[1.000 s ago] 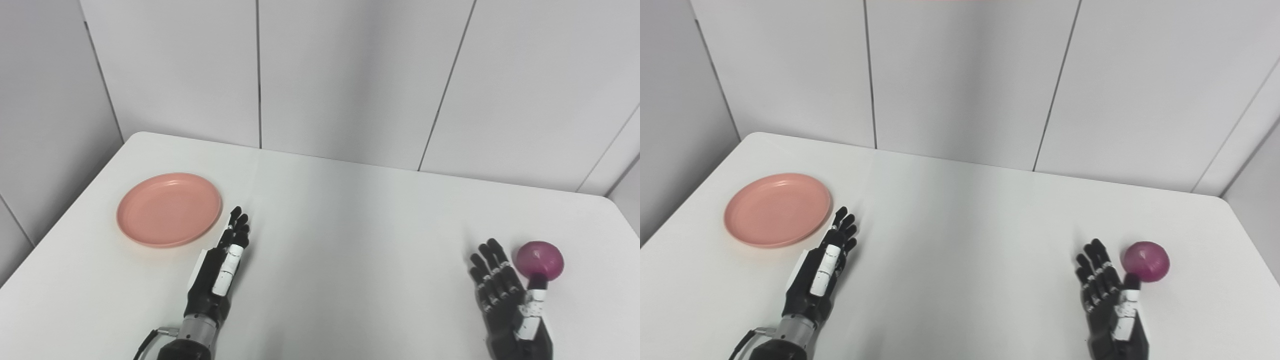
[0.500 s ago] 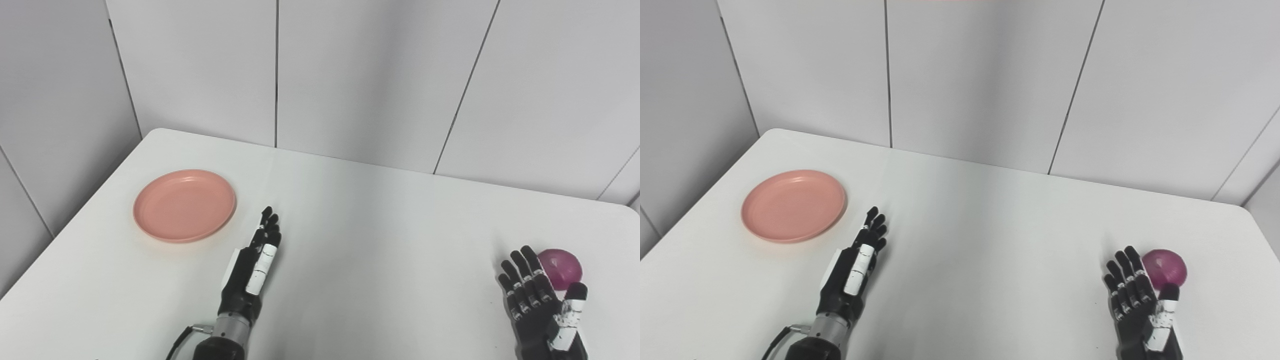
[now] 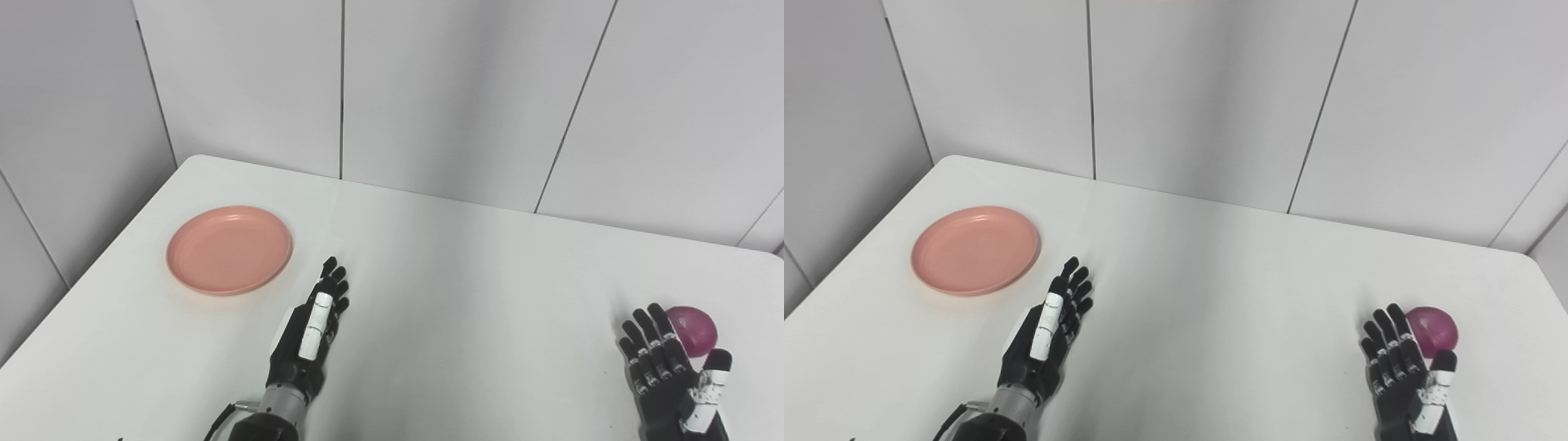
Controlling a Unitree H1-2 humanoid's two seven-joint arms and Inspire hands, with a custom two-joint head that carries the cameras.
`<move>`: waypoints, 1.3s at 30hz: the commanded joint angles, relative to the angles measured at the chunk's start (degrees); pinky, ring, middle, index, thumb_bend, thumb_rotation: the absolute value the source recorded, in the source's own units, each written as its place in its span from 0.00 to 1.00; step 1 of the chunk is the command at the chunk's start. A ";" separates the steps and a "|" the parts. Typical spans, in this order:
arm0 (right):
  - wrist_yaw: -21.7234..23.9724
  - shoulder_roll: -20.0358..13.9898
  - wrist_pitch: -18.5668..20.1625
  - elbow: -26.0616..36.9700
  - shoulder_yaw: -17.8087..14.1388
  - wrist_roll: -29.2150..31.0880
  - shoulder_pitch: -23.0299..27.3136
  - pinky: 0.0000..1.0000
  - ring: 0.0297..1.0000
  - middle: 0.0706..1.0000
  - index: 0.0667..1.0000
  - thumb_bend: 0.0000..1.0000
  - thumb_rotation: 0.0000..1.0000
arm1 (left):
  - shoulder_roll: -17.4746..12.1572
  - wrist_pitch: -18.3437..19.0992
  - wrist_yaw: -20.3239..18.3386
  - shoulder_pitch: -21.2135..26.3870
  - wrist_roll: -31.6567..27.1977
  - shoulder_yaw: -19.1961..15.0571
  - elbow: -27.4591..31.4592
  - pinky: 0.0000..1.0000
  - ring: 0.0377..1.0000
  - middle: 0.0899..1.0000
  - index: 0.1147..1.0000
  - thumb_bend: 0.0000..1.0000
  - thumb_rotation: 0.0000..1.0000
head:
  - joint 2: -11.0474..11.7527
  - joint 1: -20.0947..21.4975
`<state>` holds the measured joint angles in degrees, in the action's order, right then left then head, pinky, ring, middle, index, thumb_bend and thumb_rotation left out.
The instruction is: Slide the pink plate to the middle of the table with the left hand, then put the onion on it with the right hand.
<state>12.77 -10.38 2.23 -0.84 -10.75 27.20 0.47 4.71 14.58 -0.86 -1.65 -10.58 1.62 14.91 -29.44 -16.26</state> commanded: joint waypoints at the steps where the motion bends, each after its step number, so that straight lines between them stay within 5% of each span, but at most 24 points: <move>1: 0.63 0.36 0.59 -4.44 -0.45 0.46 -1.97 1.00 0.97 0.95 0.95 0.83 1.00 | -0.17 4.24 -0.13 5.16 -2.89 -1.00 4.64 1.00 1.00 0.99 1.00 0.89 0.91 | 0.23 -0.14; 7: 1.82 0.13 -0.17 -5.92 -0.68 0.83 -1.44 1.00 0.97 0.94 0.95 0.86 0.98 | -3.47 11.56 0.08 14.06 -8.73 -6.27 7.77 1.00 0.99 0.96 0.92 0.88 0.92 | 0.74 -1.94; 19: 0.97 0.29 1.09 -5.16 -0.94 1.01 -1.64 1.00 0.94 0.90 0.92 0.91 0.92 | -16.94 12.01 -2.91 29.32 -16.83 -13.69 0.77 0.94 0.91 0.90 0.90 0.92 0.89 | 0.77 -2.45; 25: 1.62 -0.13 0.71 -6.24 -0.75 0.83 -0.98 0.98 0.93 0.89 0.90 0.95 0.89 | -24.99 4.08 -10.78 34.92 -18.71 -17.42 -13.24 0.82 0.85 0.84 0.83 0.96 0.82 | 0.46 -2.98; 33: 2.31 -0.20 0.52 -7.16 -0.68 0.87 -0.41 0.97 0.93 0.89 0.89 0.97 0.87 | -32.25 -5.49 -18.36 40.06 -17.62 -20.00 -32.45 0.80 0.82 0.83 0.84 0.99 0.83 | 0.35 -2.81; 39: 1.92 -0.35 1.16 -5.75 -0.77 0.68 -1.02 0.96 0.92 0.88 0.90 0.95 0.88 | -36.05 -11.65 -20.14 41.81 -15.59 -20.60 -44.98 0.81 0.83 0.82 0.86 0.99 0.84 | 0.11 -3.00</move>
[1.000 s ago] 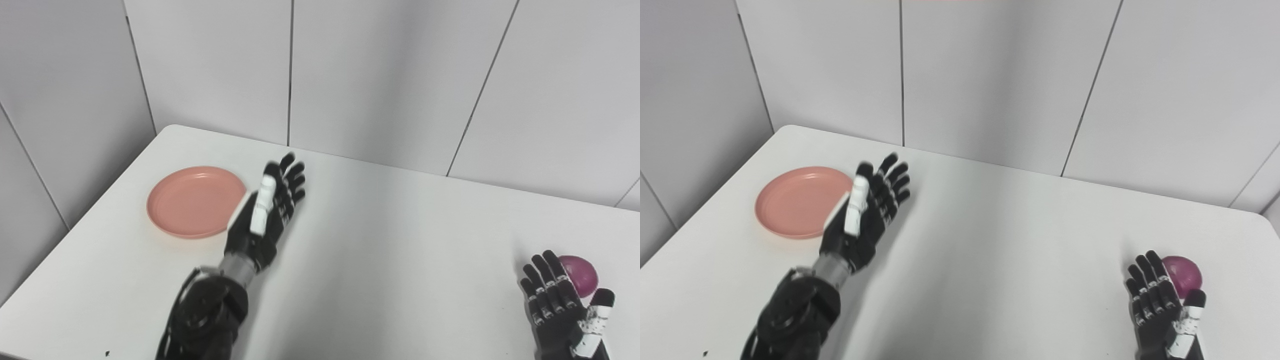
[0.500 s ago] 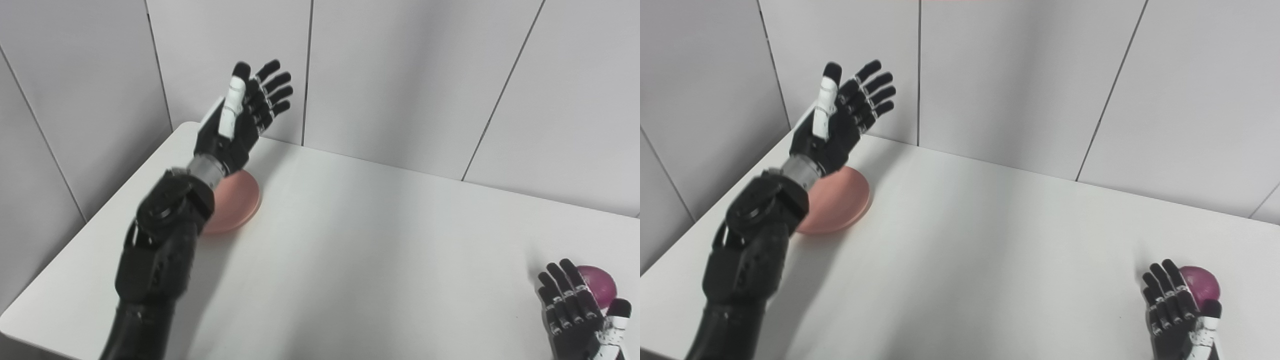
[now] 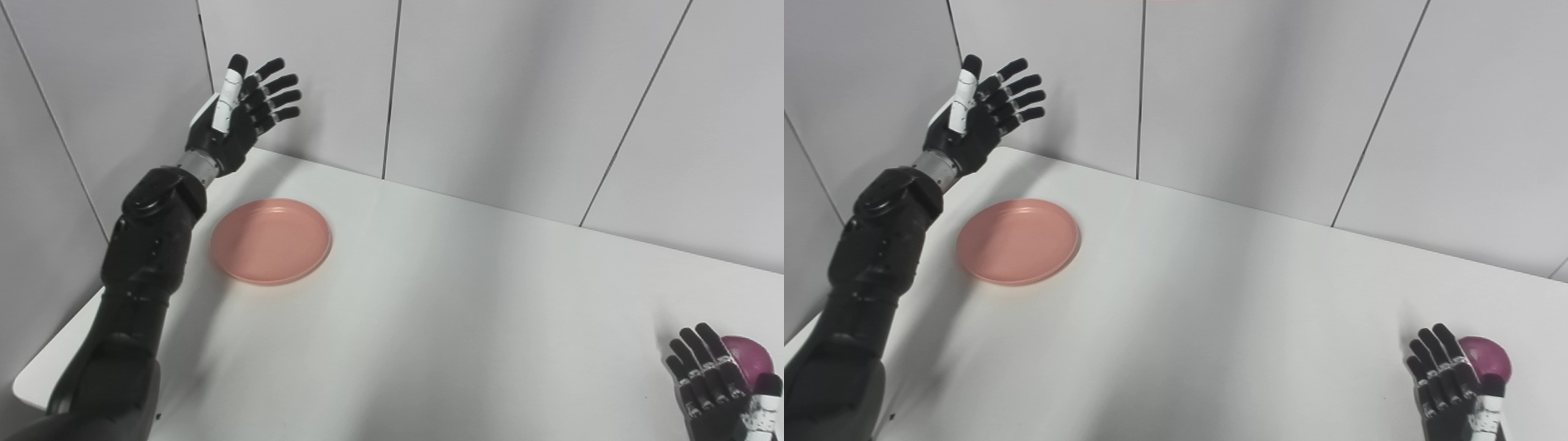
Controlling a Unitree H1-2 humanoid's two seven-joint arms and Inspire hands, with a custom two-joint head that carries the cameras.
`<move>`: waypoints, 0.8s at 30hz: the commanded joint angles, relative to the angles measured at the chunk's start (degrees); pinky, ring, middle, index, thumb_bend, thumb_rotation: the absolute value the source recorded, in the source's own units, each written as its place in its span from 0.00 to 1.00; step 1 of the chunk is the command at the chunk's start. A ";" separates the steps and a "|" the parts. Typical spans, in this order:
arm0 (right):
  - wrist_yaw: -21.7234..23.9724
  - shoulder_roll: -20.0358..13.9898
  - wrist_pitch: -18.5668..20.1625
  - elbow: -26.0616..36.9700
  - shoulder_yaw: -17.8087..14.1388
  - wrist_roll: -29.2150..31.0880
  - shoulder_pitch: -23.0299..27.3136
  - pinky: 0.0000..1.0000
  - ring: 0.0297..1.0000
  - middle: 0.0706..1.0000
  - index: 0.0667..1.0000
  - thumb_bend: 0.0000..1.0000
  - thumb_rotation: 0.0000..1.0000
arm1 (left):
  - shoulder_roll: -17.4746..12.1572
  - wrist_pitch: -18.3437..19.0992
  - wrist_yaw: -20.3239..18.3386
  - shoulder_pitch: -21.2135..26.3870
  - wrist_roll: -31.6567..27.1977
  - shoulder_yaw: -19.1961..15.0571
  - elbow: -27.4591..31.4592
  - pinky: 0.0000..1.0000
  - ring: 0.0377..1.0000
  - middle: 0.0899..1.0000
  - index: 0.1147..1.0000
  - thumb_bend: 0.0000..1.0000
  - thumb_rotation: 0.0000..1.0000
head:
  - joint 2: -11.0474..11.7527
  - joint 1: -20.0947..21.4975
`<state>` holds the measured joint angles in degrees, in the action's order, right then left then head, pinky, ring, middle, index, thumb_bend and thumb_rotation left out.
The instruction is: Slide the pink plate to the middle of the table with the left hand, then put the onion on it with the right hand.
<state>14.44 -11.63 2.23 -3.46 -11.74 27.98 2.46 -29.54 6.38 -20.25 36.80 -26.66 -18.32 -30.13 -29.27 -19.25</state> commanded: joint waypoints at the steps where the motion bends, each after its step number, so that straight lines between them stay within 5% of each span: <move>1: 0.31 0.85 1.31 -3.00 0.19 0.02 -3.07 0.96 0.92 0.88 0.90 0.94 0.88 | -2.00 -3.89 -0.57 3.29 0.70 -0.75 -0.83 0.80 0.84 0.82 0.86 0.99 0.84 | -0.24 -0.13; 9: 0.63 0.33 1.68 -3.25 0.04 0.49 -3.06 0.99 0.93 0.89 0.92 0.95 0.88 | -3.19 -10.29 -0.30 3.21 1.94 -2.52 -10.03 0.76 0.80 0.83 0.88 0.98 0.80 | -0.29 -0.32; 20: 0.01 -0.03 2.89 -2.19 -0.39 0.82 -3.34 0.96 0.91 0.86 0.88 0.96 0.86 | -1.37 -15.10 1.86 1.02 2.72 -3.96 -16.56 0.88 0.86 0.86 0.90 0.92 0.85 | -1.17 -0.57; 24: -0.14 -0.02 3.00 -1.57 -0.40 0.47 -3.60 0.95 0.90 0.86 0.89 0.95 0.87 | -1.57 -17.70 1.14 1.42 2.82 -4.19 -21.66 0.79 0.81 0.80 0.84 0.96 0.79 | -1.47 -0.48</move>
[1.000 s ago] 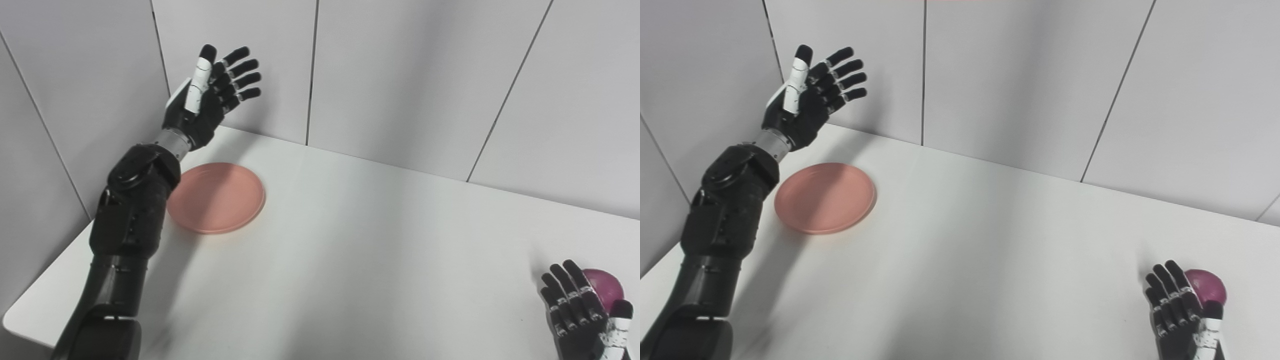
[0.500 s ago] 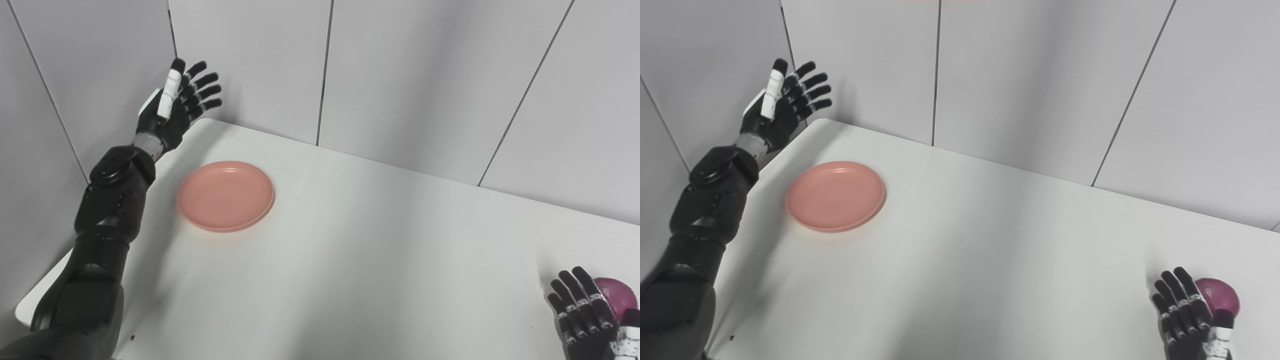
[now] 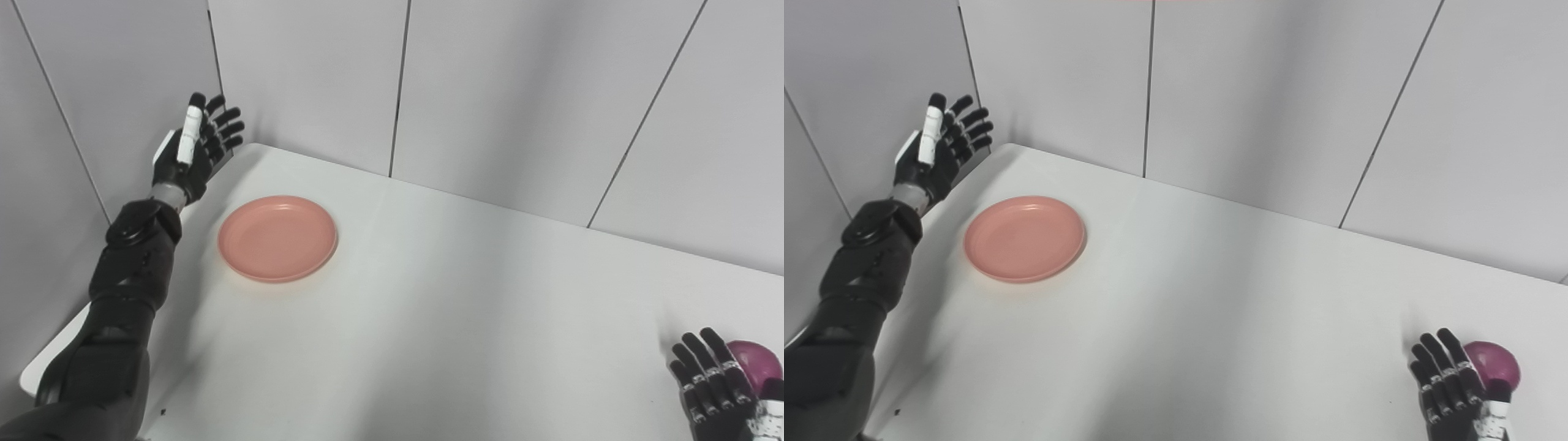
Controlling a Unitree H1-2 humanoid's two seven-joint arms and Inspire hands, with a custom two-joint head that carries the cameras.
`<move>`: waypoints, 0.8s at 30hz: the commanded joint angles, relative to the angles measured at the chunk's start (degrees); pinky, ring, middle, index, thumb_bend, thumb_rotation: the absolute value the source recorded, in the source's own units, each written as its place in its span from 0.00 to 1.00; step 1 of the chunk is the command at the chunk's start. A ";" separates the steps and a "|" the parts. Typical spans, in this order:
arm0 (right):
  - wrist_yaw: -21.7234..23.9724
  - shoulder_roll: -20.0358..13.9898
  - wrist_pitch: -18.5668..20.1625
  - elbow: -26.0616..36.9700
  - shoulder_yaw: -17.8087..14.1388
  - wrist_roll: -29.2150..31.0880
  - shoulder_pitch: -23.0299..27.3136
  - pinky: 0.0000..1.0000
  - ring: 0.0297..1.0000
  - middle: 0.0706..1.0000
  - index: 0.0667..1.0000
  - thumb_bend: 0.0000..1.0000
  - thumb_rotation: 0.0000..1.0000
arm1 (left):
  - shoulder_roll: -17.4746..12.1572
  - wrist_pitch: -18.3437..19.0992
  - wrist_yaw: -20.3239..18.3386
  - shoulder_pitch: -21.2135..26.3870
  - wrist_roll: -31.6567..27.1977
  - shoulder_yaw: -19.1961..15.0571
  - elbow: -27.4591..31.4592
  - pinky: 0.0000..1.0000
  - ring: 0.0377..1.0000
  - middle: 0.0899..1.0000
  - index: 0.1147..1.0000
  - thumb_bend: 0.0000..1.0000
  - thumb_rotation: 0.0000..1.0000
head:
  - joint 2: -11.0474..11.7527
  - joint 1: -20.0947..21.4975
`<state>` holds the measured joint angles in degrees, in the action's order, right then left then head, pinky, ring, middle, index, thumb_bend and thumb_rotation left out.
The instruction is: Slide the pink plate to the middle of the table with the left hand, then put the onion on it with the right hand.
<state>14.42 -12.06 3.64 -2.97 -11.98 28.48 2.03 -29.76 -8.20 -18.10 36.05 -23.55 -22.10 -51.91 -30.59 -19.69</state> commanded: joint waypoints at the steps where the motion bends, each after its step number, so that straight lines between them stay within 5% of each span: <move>1: -0.14 0.42 1.69 -1.97 -0.19 0.00 -3.20 0.94 0.90 0.86 0.89 0.95 0.88 | -1.50 -3.81 -1.05 2.37 -0.13 -0.35 -1.51 0.79 0.81 0.80 0.84 0.96 0.79 | -0.16 -0.05; 6: 0.04 0.47 2.24 -1.54 -0.31 0.55 -3.19 0.93 0.90 0.86 0.88 0.93 0.88 | -1.94 -6.36 -0.66 2.93 0.65 0.09 -6.45 0.75 0.76 0.77 0.80 0.98 0.78 | -0.39 -0.11; 12: -0.40 0.35 2.99 -0.42 -0.43 0.56 -3.40 0.93 0.89 0.85 0.87 0.94 0.87 | -1.38 -6.83 -3.49 2.58 -1.22 -0.68 -9.47 0.81 0.79 0.78 0.80 0.96 0.75 | -0.95 -0.19; 17: -1.15 0.45 3.91 0.58 -0.51 0.79 -3.60 0.92 0.88 0.84 0.85 0.94 0.87 | -0.82 -9.25 -3.54 1.93 -0.04 -0.16 -12.55 0.72 0.74 0.75 0.76 0.99 0.76 | -1.33 -0.11; 24: -1.44 0.39 4.11 1.41 -0.19 0.87 -3.79 0.94 0.89 0.84 0.86 0.93 0.87 | 0.64 -9.18 -5.19 -0.29 -0.11 0.65 -11.49 0.73 0.74 0.73 0.77 0.95 0.79 | -1.61 0.28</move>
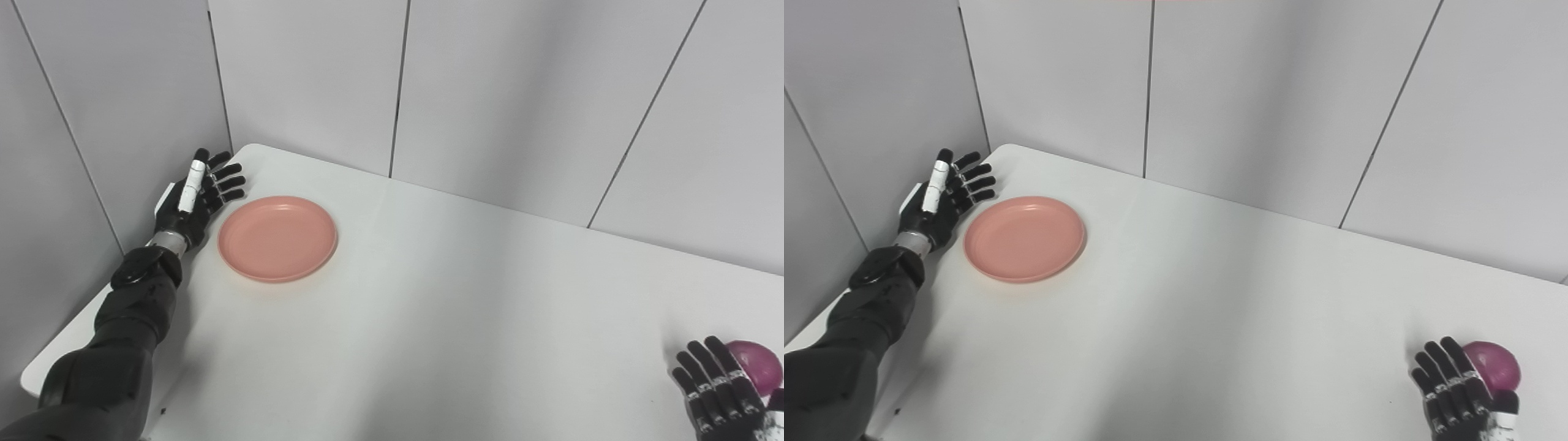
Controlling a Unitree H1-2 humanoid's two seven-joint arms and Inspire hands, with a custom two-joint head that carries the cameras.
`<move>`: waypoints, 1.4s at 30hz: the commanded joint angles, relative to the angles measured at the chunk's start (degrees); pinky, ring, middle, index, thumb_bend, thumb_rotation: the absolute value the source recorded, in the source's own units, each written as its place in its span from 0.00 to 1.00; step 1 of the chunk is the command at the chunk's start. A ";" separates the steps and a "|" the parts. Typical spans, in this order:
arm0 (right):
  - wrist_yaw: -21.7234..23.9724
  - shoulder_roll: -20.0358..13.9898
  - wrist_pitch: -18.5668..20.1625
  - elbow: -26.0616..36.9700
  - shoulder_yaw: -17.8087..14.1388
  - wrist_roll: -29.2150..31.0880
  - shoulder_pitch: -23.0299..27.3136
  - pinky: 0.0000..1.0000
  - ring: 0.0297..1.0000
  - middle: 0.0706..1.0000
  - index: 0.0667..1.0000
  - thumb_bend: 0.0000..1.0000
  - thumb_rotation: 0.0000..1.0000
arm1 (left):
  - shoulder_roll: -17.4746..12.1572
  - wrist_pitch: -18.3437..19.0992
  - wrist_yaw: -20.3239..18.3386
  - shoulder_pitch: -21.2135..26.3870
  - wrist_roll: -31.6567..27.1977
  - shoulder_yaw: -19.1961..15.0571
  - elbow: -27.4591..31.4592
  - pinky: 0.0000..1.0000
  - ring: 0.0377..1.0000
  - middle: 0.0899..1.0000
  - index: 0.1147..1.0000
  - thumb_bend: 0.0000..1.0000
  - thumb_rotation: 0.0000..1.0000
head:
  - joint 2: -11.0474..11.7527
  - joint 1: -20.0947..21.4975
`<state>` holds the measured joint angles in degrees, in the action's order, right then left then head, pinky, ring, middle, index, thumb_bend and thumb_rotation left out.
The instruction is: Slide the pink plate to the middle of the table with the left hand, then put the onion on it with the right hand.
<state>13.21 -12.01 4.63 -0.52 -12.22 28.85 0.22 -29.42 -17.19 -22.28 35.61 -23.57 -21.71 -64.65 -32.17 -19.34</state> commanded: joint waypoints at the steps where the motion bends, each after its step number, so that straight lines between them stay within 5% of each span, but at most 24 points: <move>1: -0.19 0.28 3.18 -0.83 0.12 0.51 -2.02 0.94 0.89 0.85 0.86 0.93 0.87 | 1.08 0.55 -0.67 -0.60 -0.13 0.42 3.05 0.73 0.74 0.73 0.77 0.95 0.79 | -0.32 0.03; 14: -0.76 0.40 4.03 1.21 0.63 0.53 -2.52 0.96 0.90 0.85 0.88 0.88 0.91 | 8.04 10.64 2.85 -6.37 0.69 4.11 21.40 0.73 0.76 0.76 0.76 0.90 0.81 | -0.90 0.62; 24: -1.38 0.69 3.81 1.44 1.13 -0.26 -2.47 1.00 0.92 0.87 0.92 0.85 0.95 | 12.47 20.08 8.56 -9.30 3.05 7.29 36.17 0.82 0.82 0.80 0.80 0.79 0.85 | -0.84 1.22; 42: -2.18 2.29 3.30 3.59 3.07 -1.09 -2.91 1.00 0.95 0.91 0.95 0.81 1.00 | 19.14 35.49 14.80 -10.64 5.95 12.51 53.09 0.80 0.80 0.79 0.72 0.77 0.80 | -1.62 4.06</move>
<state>11.33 -10.31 5.04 3.39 -9.80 28.07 -1.54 -10.48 17.24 -7.36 23.34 -17.34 -9.45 -13.99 -33.84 -15.30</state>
